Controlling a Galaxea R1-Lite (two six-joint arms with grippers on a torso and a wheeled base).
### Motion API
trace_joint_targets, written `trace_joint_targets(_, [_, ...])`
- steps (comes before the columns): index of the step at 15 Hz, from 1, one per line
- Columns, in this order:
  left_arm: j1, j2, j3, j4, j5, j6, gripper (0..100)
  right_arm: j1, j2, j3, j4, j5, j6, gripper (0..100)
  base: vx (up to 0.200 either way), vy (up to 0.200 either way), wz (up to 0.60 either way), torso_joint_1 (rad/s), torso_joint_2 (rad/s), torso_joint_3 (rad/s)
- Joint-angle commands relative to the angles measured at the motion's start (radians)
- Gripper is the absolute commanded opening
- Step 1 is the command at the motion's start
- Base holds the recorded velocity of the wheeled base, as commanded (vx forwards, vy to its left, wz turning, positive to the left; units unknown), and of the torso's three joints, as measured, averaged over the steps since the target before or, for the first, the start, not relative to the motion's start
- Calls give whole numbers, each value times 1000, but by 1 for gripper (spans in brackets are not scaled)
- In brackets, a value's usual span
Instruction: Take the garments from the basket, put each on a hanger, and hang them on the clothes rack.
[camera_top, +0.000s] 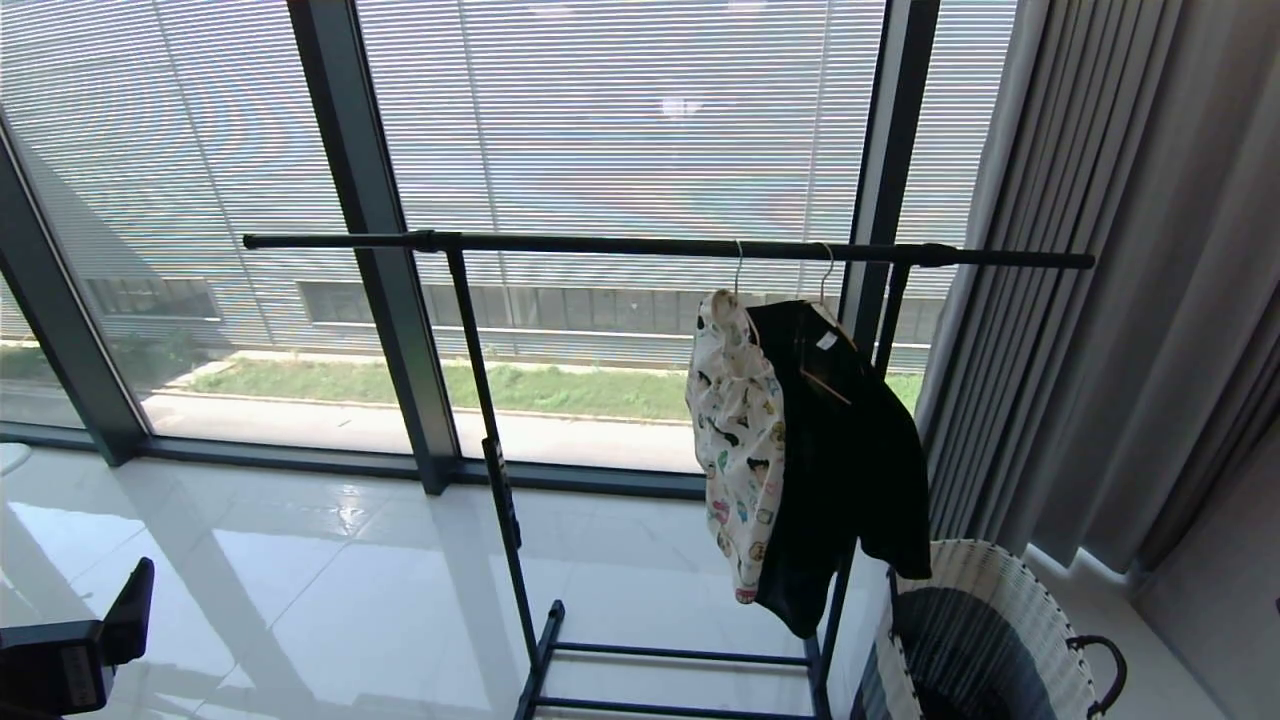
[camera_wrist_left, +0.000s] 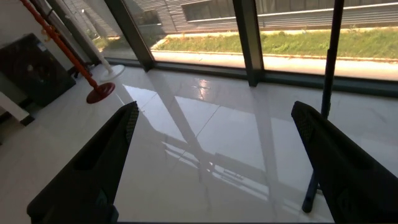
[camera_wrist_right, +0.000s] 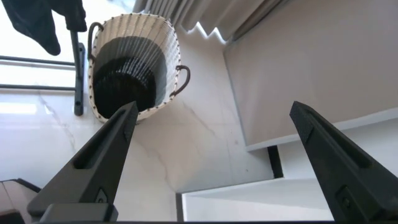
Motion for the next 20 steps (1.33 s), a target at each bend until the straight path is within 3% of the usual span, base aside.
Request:
trace_joint_targets(1, [0, -15, 11, -1, 1, 0, 100, -1, -10, 38, -41, 0, -2, 100, 0, 0, 0, 0, 0, 0])
trace_joint_targets(5, [0, -17, 28, -1, 2, -1, 100, -4, -20, 107, -153, -1, -76, 100, 0, 0, 0, -51, 115, 66])
trace_joint_targets(9, [0, -60, 28, 18, 8, -6, 100, -40, -43, 168, -183, -1, -83, 100, 0, 0, 0, -221, 494, 266])
trace_joint_targets(11, [0, -180, 28, 151, 16, -11, 100, -79, -100, 240, -187, -1, -82, 100, 0, 0, 0, -242, 532, 288])
trace_joint_targets(13, [0, -359, 28, 355, 16, -3, 100, -109, -168, 301, -187, -1, -82, 100, 0, 0, 0, -232, 520, 286])
trace_joint_targets(17, [-3, -907, 13, 789, 7, 32, 100, -152, -312, 412, -187, -3, -83, 100, 0, 0, 0, -217, 509, 284])
trace_joint_targets(20, [8, -980, 8, 792, 5, 43, 100, -187, -415, 487, -187, -3, -83, 100, 0, 0, 0, -203, 496, 282])
